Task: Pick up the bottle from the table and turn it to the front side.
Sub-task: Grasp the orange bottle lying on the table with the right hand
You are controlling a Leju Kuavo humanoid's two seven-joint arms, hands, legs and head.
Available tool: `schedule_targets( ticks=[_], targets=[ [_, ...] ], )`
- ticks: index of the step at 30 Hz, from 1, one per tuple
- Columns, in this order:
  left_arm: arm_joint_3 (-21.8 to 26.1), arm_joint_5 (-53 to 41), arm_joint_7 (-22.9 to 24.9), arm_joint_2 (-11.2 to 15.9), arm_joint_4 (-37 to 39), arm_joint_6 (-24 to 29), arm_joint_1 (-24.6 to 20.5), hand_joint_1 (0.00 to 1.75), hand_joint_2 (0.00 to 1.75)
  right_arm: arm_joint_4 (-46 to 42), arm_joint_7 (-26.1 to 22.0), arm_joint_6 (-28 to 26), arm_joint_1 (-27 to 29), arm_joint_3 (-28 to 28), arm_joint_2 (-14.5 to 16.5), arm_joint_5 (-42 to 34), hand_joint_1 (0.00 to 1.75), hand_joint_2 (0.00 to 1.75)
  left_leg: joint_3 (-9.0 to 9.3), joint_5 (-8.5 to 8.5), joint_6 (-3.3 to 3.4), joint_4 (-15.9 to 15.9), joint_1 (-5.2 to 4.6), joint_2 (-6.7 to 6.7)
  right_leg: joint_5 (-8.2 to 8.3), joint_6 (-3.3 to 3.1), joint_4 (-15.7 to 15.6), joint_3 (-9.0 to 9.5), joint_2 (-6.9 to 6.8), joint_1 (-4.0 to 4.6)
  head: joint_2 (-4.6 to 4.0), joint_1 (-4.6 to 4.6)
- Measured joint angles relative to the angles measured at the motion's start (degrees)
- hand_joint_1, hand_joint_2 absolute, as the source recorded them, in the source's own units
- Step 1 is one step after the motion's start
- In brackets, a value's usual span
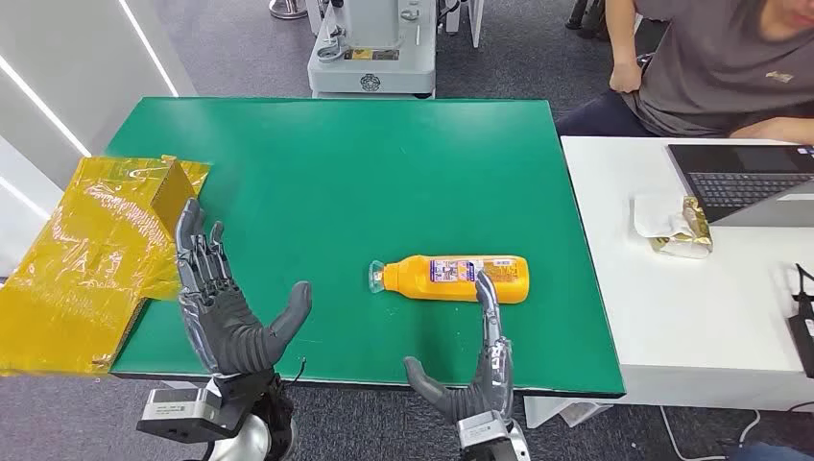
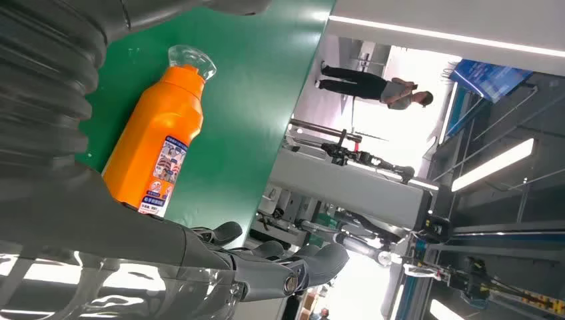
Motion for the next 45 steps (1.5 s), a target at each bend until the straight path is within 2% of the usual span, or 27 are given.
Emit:
schedule_targets(
  ticks=[3, 7, 9, 23, 27, 31, 34, 36, 38, 40, 45],
  targets=[
    [0.0, 0.0, 0.0, 0.1, 0.0, -0.1, 0.0, 0.00, 1.75, 0.1, 0.0, -1.6, -0.3, 0.0, 0.0, 2.4, 0.00, 1.75, 0.00, 0.00, 0.00, 0.0, 0.00, 0.00, 0.00, 0.00, 0.0, 0.00, 0.00, 0.00, 0.00, 0.00],
    [0.0, 0.1, 0.0, 0.2, 0.0, -1.4, 0.0, 0.00, 1.75, 0.1, 0.8, -5.7, -1.1, -1.2, -0.2, 11.2, 0.00, 1.75, 0.01, 0.00, 0.00, 0.0, 0.00, 0.00, 0.00, 0.00, 0.0, 0.00, 0.00, 0.00, 0.00, -0.01],
    [0.0, 0.1, 0.0, 0.2, 0.0, -1.7, 0.0, 0.00, 1.75, 0.1, 1.2, -6.4, -1.5, -2.0, -0.3, 13.2, 0.00, 1.75, 0.01, 0.00, 0.00, 0.0, -0.01, 0.00, 0.00, 0.00, 0.0, 0.00, 0.00, 0.00, 0.00, 0.00],
    [0.1, 0.2, 0.0, 0.2, 0.0, -2.0, 0.0, 0.00, 1.75, 0.1, 1.6, -6.5, -1.8, -3.4, -0.7, 14.3, 0.00, 1.75, 0.01, -0.01, -0.01, 0.0, 0.00, 0.00, 0.00, 0.00, 0.0, 0.00, 0.00, 0.00, 0.00, 0.00],
    [0.3, 0.2, 0.0, 0.2, 0.0, -3.7, 0.0, 0.00, 1.75, 0.1, 4.0, -6.3, -1.9, -4.6, -1.4, 21.1, 0.00, 1.75, 0.01, -0.01, -0.01, 0.0, -0.01, 0.00, 0.00, 0.00, 0.0, 0.00, 0.00, 0.00, 0.00, 0.00],
    [0.5, 0.3, 0.0, 0.2, 0.0, -4.8, 0.0, 0.00, 1.75, 0.2, 6.6, -4.4, -2.8, -7.3, -4.6, 29.2, 0.00, 1.75, 0.00, -0.01, 0.00, 0.0, -0.03, 0.00, 0.01, 0.02, 0.0, 0.02, 0.00, -0.02, 0.00, 0.00],
    [0.5, 0.5, 0.0, 0.3, -0.2, -4.9, 0.0, 0.00, 1.75, 1.0, 8.3, 0.9, -5.4, -9.4, -8.8, 31.6, 0.00, 1.75, -0.01, -0.01, 0.03, 0.1, -0.05, 0.01, 0.05, 0.07, 0.0, 0.04, 0.01, -0.05, 0.00, 0.00],
    [0.5, 0.8, 0.0, 0.4, -0.6, -5.0, 0.0, 0.00, 1.75, 2.8, 10.5, 9.2, -9.4, -10.4, -12.7, 33.6, 0.00, 1.75, -0.03, -0.01, 0.05, 0.1, -0.06, 0.02, 0.11, 0.11, 0.0, 0.06, 0.04, -0.06, 0.00, -0.01],
    [0.5, 1.1, 0.0, 0.6, -0.9, -5.3, 0.0, 0.00, 1.75, 6.3, 12.1, 19.3, -15.6, -10.9, -17.1, 35.2, 0.00, 1.75, -0.04, 0.04, 0.13, 0.1, -0.07, 0.04, 0.20, 0.18, 0.0, 0.06, 0.09, -0.08, 0.00, -0.02],
    [0.5, 1.3, 0.0, 0.7, -1.1, -5.8, 0.0, 0.00, 1.75, 10.5, 11.5, 26.6, -22.9, -11.2, -20.9, 35.1, 0.00, 1.75, -0.04, 0.15, 0.27, 0.2, -0.08, 0.01, 0.26, 0.25, 0.0, 0.06, 0.04, -0.09, 0.00, -0.02],
    [0.5, 1.4, 0.0, 1.0, -1.5, -6.0, 0.2, 0.00, 1.75, 19.2, 9.9, 37.1, -38.1, -11.2, -26.7, 35.1, 0.00, 1.75, -0.08, 0.25, 0.37, 0.2, -0.09, -0.08, 0.32, 0.24, 0.0, 0.08, -0.09, -0.09, 0.00, -0.01]
  ],
)
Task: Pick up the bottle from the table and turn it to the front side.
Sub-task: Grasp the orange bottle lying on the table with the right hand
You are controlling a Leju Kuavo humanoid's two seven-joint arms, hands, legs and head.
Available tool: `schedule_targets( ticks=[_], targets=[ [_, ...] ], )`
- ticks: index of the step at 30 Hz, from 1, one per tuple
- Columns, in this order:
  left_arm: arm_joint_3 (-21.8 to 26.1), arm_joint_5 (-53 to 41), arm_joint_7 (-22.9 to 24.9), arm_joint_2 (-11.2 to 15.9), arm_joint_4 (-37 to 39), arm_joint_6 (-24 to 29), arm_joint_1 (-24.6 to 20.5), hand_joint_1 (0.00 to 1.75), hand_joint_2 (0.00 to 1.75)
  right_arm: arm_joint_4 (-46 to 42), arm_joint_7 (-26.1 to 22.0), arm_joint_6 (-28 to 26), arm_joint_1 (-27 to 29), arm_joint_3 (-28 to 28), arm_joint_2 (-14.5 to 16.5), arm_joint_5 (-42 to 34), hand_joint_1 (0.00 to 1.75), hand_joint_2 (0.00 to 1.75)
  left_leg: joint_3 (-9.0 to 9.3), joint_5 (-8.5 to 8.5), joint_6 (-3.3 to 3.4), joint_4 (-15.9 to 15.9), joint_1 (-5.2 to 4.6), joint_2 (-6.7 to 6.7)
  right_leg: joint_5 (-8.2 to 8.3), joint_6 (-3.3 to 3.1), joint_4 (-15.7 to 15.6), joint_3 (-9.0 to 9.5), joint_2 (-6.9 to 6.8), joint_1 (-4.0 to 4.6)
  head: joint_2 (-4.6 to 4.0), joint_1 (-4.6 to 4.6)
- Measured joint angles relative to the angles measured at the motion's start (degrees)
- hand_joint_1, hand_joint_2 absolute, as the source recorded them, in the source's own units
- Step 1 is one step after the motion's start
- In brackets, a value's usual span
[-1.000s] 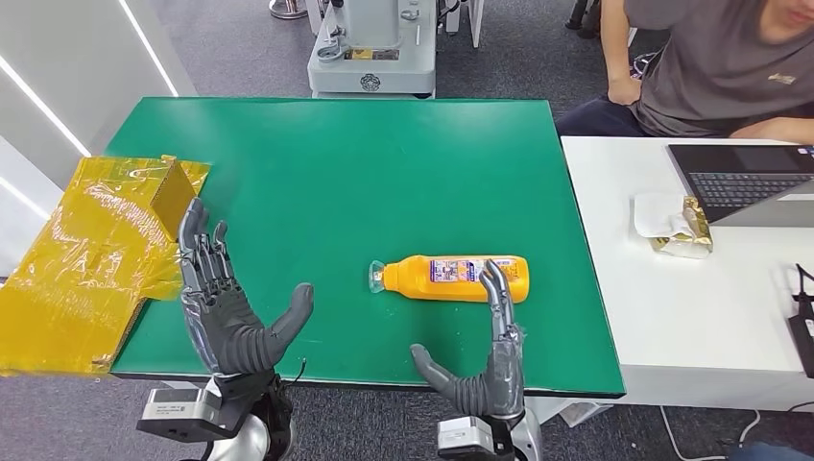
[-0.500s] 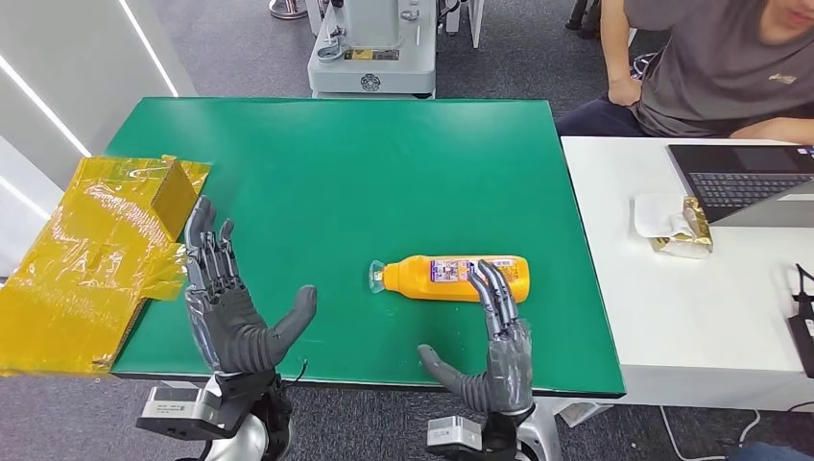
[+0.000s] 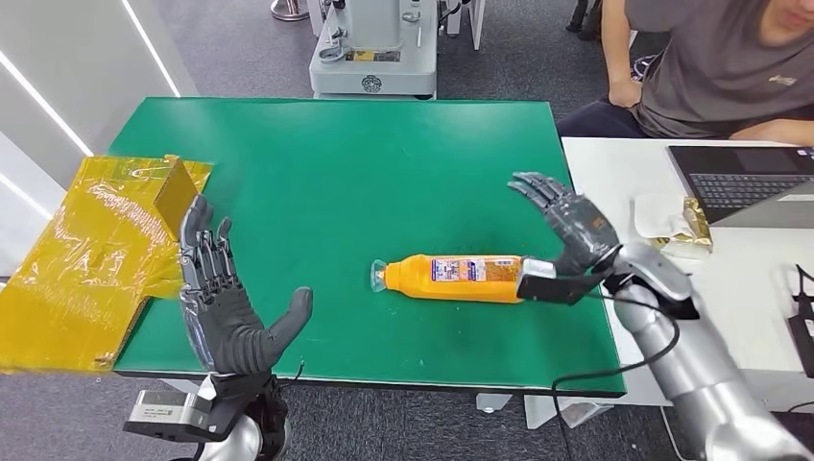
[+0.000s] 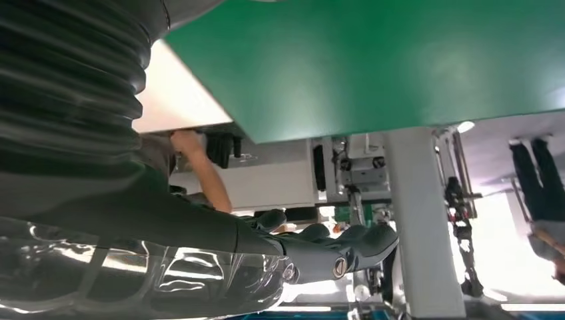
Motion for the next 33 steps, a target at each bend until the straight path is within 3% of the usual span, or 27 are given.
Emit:
schedule_targets(
  ticks=[7, 15, 23, 33],
  targets=[
    [0.0, 0.2, 0.0, 0.4, -0.6, 0.1, 0.6, 0.00, 1.75, 10.9, -0.9, 9.4, -15.5, 5.0, -0.9, 0.0, 0.00, 1.75, -0.03, 0.00, 0.00, 0.0, 0.02, 0.00, -0.02, -0.02, 0.0, -0.03, 0.01, 0.03, 0.00, -0.01],
    [0.0, 0.0, 0.0, 0.4, -0.6, 0.1, 0.5, 0.00, 1.75, 22.5, -1.8, 10.8, -26.1, 11.7, 4.7, -0.6, 0.00, 1.75, -0.01, 0.01, -0.02, -0.1, 0.04, -0.03, -0.03, -0.02, 0.0, -0.05, -0.01, 0.05, 0.00, -0.02],
    [0.0, 0.0, 0.0, 0.5, -0.7, 0.6, 0.5, 0.00, 1.75, 29.8, -7.2, 8.0, -26.2, 17.6, 10.0, -0.3, 0.00, 1.75, -0.02, 0.01, -0.02, 0.0, 0.03, -0.03, -0.03, -0.02, 0.0, -0.04, -0.01, 0.05, 0.00, -0.01],
    [0.0, 0.1, 0.0, 0.5, -0.6, -1.0, 0.4, 0.00, 1.75, 36.7, -8.8, 8.0, -22.4, 21.2, 14.3, -2.0, 0.00, 1.75, -0.02, 0.01, -0.02, 0.0, 0.03, -0.04, -0.05, 0.00, 0.0, -0.05, -0.02, 0.05, 0.00, -0.01]
  ],
)
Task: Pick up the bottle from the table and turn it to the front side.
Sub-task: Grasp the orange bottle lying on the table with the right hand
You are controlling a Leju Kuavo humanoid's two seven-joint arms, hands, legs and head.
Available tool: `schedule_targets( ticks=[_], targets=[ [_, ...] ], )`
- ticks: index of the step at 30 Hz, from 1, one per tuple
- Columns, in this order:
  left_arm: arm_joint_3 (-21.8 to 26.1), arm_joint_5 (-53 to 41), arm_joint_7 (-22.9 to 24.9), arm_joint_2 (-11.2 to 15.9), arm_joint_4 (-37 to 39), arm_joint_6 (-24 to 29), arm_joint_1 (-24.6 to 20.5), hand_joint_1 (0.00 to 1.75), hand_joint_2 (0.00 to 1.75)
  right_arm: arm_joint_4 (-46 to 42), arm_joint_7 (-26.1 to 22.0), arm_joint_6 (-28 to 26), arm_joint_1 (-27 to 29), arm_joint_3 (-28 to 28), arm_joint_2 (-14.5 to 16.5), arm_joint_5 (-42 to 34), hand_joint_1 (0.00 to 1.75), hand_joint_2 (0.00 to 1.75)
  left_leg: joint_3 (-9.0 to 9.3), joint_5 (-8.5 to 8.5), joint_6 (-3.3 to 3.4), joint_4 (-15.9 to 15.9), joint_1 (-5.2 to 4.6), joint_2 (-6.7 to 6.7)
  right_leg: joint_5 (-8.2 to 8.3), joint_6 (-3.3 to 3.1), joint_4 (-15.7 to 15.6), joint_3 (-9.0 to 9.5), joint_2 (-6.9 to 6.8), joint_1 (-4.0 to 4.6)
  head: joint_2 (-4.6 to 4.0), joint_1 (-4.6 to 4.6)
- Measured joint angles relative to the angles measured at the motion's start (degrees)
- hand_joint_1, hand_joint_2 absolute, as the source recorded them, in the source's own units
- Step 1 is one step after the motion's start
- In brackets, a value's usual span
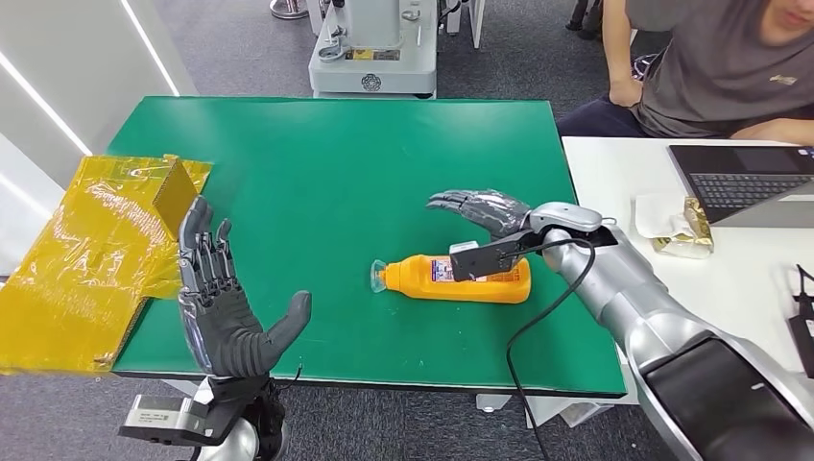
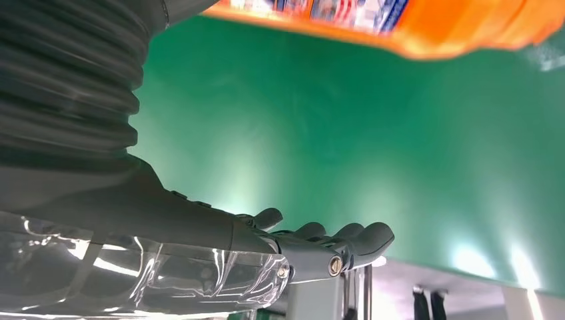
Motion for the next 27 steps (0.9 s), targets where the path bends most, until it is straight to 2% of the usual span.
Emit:
schedule_targets(
  ticks=[11, 27],
  targets=[
    [0.0, -0.1, 0.0, 0.0, 0.1, -1.4, 0.1, 0.00, 1.75, 3.2, 0.2, -2.1, 3.3, 0.5, 0.7, -1.9, 0.00, 1.75, 0.00, -0.01, 0.01, 0.0, 0.00, 0.00, 0.00, 0.00, 0.0, 0.00, 0.00, 0.00, 0.00, 0.00],
    [0.0, -0.5, 0.0, 0.0, 0.6, -1.0, 0.8, 0.00, 1.75, 5.0, -0.1, -2.7, 7.0, 0.8, -0.9, -3.3, 0.00, 1.75, 0.01, -0.01, 0.01, 0.0, 0.00, 0.01, 0.00, 0.00, 0.0, -0.01, 0.01, 0.00, 0.00, 0.00]
  ],
)
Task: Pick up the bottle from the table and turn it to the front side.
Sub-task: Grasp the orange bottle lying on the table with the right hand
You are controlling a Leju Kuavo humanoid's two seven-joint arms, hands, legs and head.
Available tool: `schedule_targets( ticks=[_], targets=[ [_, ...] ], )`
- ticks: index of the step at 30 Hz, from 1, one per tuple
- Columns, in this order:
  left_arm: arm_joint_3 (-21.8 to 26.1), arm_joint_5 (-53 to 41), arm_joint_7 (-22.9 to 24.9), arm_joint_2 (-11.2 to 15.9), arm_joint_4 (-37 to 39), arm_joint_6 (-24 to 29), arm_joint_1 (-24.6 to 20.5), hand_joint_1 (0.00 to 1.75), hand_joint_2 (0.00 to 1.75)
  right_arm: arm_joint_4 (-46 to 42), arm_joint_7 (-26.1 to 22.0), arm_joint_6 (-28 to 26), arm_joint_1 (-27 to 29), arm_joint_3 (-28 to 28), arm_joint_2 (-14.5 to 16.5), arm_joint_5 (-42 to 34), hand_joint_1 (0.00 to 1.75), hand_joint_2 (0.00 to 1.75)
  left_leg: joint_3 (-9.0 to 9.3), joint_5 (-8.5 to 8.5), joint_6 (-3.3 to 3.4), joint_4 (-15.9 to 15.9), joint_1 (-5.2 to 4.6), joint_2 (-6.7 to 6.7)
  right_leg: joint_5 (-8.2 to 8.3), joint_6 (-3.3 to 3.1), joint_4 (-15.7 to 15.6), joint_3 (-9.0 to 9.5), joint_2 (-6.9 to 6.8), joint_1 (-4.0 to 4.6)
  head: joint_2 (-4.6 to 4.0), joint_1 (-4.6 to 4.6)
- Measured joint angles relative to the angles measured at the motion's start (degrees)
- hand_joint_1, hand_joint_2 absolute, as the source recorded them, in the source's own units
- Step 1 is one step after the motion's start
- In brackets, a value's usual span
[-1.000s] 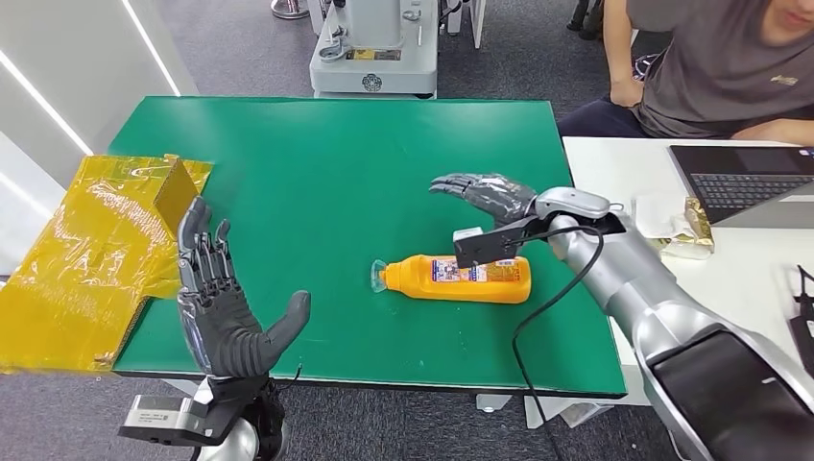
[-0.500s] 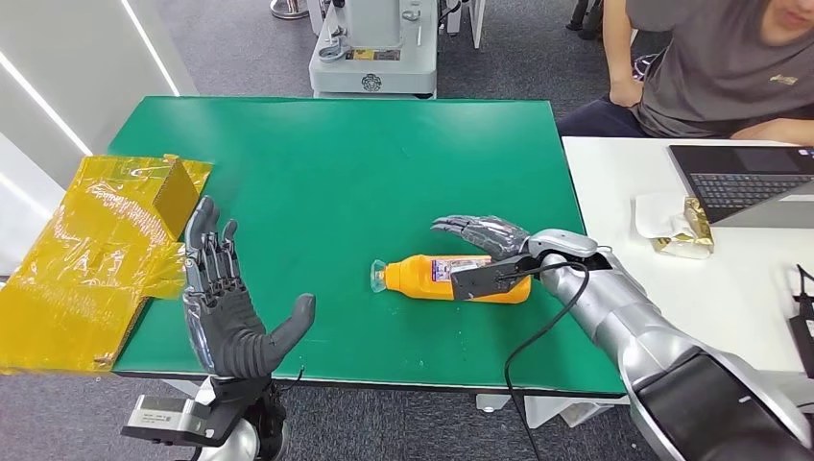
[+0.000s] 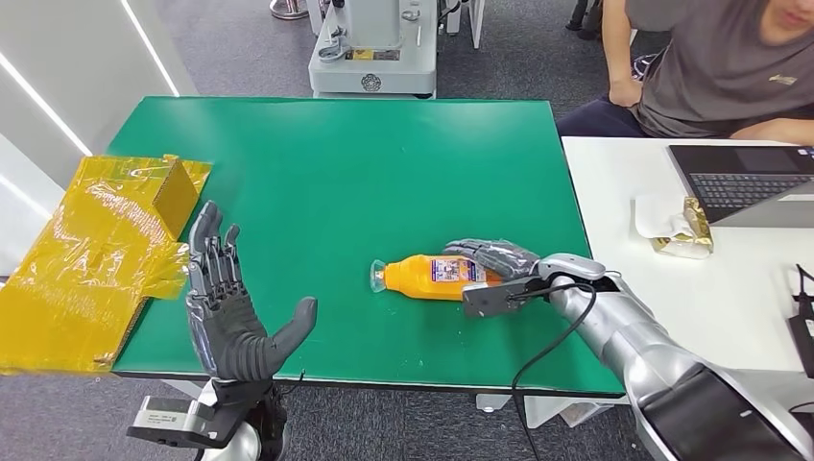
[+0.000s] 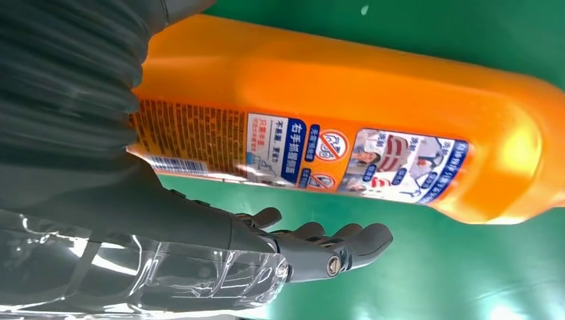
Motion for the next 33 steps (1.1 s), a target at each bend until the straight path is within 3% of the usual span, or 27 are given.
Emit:
schedule_targets(
  ticks=[20, 21, 24, 25, 27, 33],
  targets=[
    [0.0, -0.5, 0.0, 0.1, 0.0, 2.4, 1.0, 0.00, 1.75, 0.7, 1.7, 1.9, 0.0, 1.2, -0.2, 0.0, 0.01, 1.75, 0.00, 0.00, 0.00, 0.0, 0.00, 0.00, 0.00, 0.00, 0.0, 0.01, 0.00, 0.00, 0.00, 0.00],
    [0.0, -0.5, 0.0, 0.1, 0.0, 2.6, 1.0, 0.00, 1.75, 0.8, 2.0, 2.0, 0.0, 1.4, -0.2, 0.0, 0.18, 1.75, 0.00, 0.00, 0.00, 0.0, 0.00, 0.00, 0.00, 0.00, 0.0, 0.01, 0.00, 0.00, 0.00, 0.00],
    [0.0, -0.5, 0.0, 0.1, 0.0, 2.9, 1.3, 0.00, 1.75, 0.9, 2.7, 2.1, -0.3, 1.8, -0.2, 0.0, 1.32, 1.75, 0.00, 0.00, 0.00, 0.0, 0.00, 0.00, 0.00, 0.00, 0.0, 0.01, 0.00, 0.00, 0.00, 0.00],
    [0.0, -0.4, 0.0, 0.1, 0.0, 3.0, 1.4, 0.00, 1.75, 0.9, 2.9, 2.1, -0.3, 1.9, -0.2, 0.0, 1.56, 1.75, 0.00, 0.00, 0.00, 0.0, 0.00, 0.00, 0.00, 0.00, 0.0, 0.01, 0.00, 0.00, 0.00, 0.00],
    [0.0, -0.4, 0.0, 0.1, 0.0, 2.9, 1.5, 0.00, 1.75, 0.9, 3.0, 2.0, -0.3, 2.0, -0.2, -0.1, 1.66, 1.75, 0.00, 0.00, 0.00, 0.0, 0.00, -0.01, 0.00, 0.00, 0.0, 0.01, -0.01, 0.00, 0.00, 0.00],
    [0.2, -0.4, 0.0, 0.2, 0.0, 2.7, 1.5, 0.00, 1.75, 0.9, 2.8, 1.6, -0.4, 2.1, -0.2, -0.3, 1.67, 1.75, 0.00, 0.00, 0.00, 0.0, 0.00, 0.00, 0.00, 0.00, 0.0, 0.01, 0.00, 0.00, 0.00, 0.00]
  ],
)
